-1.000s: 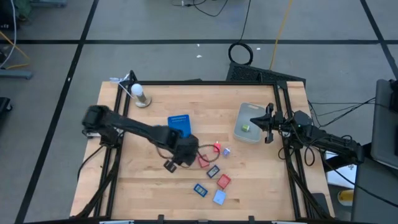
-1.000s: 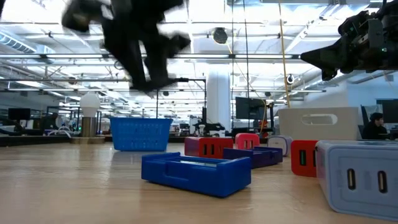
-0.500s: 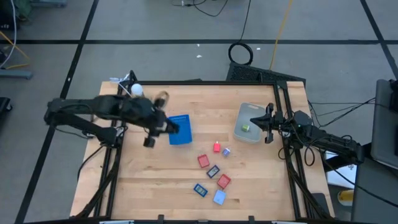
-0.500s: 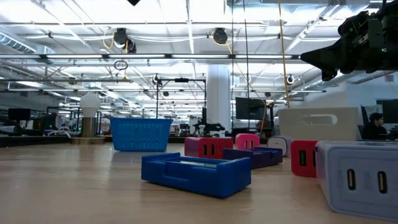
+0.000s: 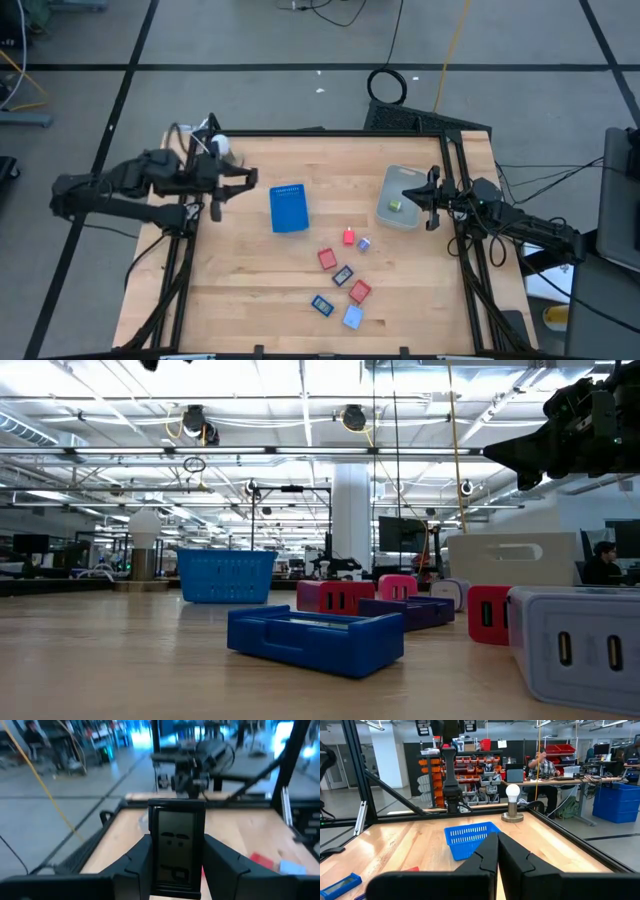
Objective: Pick & Place Office items
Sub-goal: Put the black digital clock into the blue bin
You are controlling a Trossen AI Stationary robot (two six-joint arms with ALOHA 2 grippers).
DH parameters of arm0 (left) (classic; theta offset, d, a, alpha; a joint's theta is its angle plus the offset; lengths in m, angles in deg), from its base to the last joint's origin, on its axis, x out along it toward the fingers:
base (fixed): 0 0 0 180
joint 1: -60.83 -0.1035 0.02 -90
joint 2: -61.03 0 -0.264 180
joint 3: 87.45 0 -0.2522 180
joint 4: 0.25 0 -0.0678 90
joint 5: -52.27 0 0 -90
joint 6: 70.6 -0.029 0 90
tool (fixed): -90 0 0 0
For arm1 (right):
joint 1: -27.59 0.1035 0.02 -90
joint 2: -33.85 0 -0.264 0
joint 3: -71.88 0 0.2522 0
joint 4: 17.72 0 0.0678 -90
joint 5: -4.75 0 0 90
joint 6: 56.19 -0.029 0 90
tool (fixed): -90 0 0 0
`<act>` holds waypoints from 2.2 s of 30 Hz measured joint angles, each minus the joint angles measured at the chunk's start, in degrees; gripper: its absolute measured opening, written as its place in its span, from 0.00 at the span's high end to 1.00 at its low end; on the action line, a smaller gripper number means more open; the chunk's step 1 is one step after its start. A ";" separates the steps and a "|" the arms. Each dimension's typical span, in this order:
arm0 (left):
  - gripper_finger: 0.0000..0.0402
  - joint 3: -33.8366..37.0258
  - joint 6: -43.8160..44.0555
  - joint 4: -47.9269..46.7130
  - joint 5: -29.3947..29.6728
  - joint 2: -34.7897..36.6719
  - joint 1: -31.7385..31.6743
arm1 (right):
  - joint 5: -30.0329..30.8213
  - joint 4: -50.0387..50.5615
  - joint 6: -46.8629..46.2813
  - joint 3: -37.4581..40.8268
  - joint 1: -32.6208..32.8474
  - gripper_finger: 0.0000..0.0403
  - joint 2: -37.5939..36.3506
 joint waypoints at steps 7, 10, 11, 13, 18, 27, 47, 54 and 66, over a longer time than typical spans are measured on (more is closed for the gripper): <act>0.67 14.82 -3.09 15.06 1.29 10.07 0.00 | -0.02 0.00 -0.45 0.01 0.00 1.00 0.00; 0.67 19.49 -4.07 20.36 1.54 13.73 0.00 | -0.02 0.02 -0.45 -0.01 0.00 1.00 0.00; 0.67 20.78 -4.09 21.11 1.93 14.92 0.00 | -0.02 0.02 -0.45 0.00 0.00 1.00 0.00; 0.67 22.89 -4.04 21.63 2.26 17.22 0.00 | -0.02 0.42 -0.45 0.00 0.00 1.00 0.00; 0.67 28.40 -5.43 22.88 0.86 22.32 0.00 | -0.04 1.18 -0.45 -0.01 0.00 1.00 0.00; 0.67 36.95 -5.94 29.81 -1.74 27.05 0.00 | -0.04 1.27 -0.45 -0.01 0.00 1.00 0.00; 0.67 46.13 -7.97 34.29 -1.83 27.77 0.00 | -0.04 1.31 -0.45 0.01 0.00 1.00 0.00; 0.67 46.17 -7.87 38.53 -1.57 27.76 0.00 | -0.04 1.29 -0.45 -0.01 0.00 1.00 0.00; 0.67 23.20 -1.02 27.62 7.95 15.18 0.00 | -0.04 1.29 -0.45 0.01 0.01 1.00 0.00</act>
